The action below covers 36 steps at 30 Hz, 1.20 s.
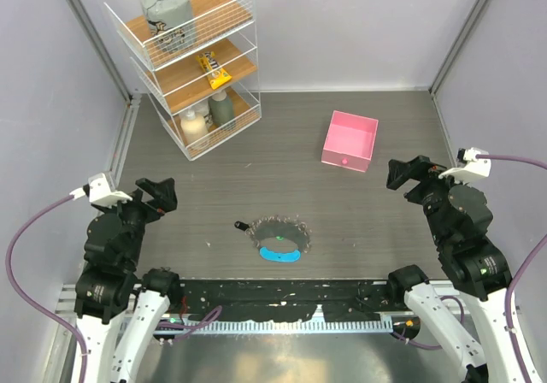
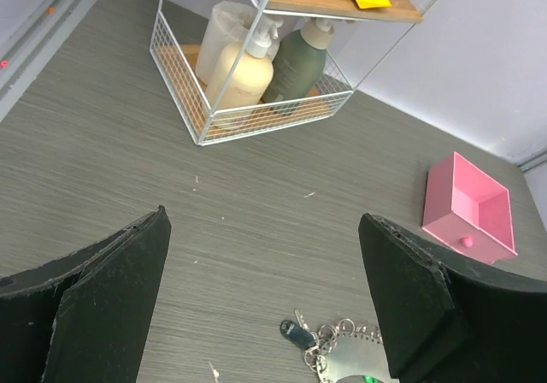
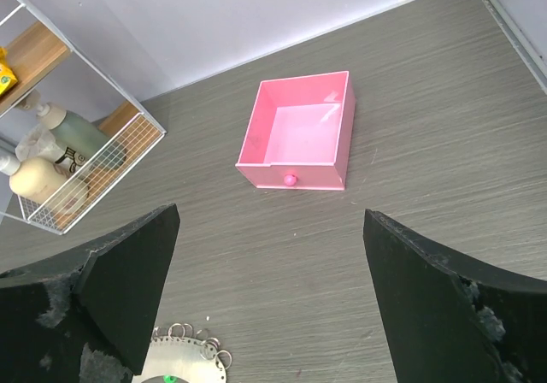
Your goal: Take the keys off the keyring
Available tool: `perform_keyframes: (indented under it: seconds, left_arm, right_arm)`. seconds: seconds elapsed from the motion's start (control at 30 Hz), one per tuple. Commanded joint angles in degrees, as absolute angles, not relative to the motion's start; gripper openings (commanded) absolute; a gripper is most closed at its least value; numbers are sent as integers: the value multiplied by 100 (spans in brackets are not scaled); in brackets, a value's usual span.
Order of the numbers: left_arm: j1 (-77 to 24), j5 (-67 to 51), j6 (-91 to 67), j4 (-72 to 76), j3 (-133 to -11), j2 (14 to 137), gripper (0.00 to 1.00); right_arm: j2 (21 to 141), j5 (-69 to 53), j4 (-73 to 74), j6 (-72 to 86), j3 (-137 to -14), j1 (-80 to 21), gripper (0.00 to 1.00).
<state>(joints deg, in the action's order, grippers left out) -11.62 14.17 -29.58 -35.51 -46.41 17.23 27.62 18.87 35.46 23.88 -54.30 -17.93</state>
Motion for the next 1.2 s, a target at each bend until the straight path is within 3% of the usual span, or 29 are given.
perform_keyframes:
  seconds: [0.0,0.43,0.6,0.77,0.93,1.03,1.17]
  left_arm:
    - [-1151,1713,-2856,-3533,-4623,1644,100]
    - [-1160,1636,-2794,-3419,-4351,1485,100]
    - [-1151,432,-2821,-3033,-3921,1678,100]
    - [-1151,581,-2883,-3121,-3701,1854,100]
    - [-1151,195,-3093,-2717,-3323,1767,100]
    - [-1160,26,-3269,-2549,-3112,1880,100]
    - [-1160,35,-3392,-2601,-2980,2109,100]
  right_arm:
    - [2777,2074,3401,2311,-5475,-1810,95]
    - [2559,2259,3410,2698,-5089,-1802,95]
    - [2478,1653,3304,2751,-4807,-1802,95]
    - [2698,1626,3560,2444,-4992,-1802,95]
    - [3382,309,3725,1803,-5193,-1889,95]
    - [4348,647,4052,1714,-5283,-2982,96]
    - [4736,897,3298,2248,-4862,-4426,96]
